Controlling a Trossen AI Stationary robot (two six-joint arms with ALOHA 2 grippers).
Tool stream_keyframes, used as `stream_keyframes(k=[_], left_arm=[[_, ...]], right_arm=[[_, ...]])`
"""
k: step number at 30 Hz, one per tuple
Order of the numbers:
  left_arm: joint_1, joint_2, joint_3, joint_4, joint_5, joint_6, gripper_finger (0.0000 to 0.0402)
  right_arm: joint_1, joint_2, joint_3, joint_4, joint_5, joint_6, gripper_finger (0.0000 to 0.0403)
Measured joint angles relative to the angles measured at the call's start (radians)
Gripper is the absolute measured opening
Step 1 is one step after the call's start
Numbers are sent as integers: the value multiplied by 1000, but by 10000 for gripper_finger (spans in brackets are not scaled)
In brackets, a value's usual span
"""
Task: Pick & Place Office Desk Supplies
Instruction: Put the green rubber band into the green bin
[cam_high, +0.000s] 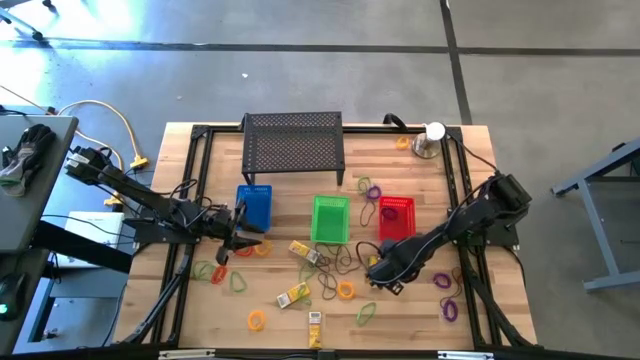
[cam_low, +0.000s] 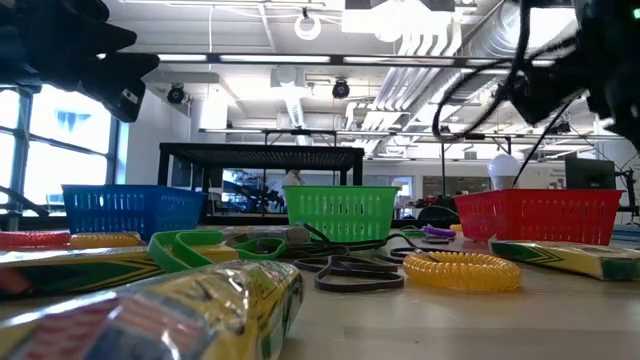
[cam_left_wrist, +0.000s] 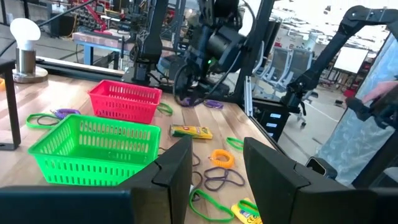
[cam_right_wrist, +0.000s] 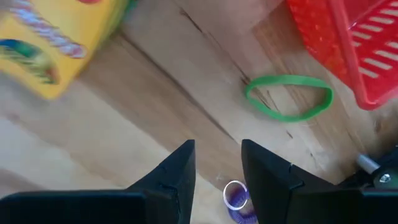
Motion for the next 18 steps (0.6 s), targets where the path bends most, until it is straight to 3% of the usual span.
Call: stream_keyframes(k=[10,13,18], left_arm=[[0,0,0,8,-5,5,140],[0,0,0,11,-5,6,140],[0,0,0,16,-5,6,140]], right_arm=[[-7,-7,-168,74,34,-67,119],[-6,-8,-182,79,88,-90,119],[-6,-10,-189,85,90,-163,119]])
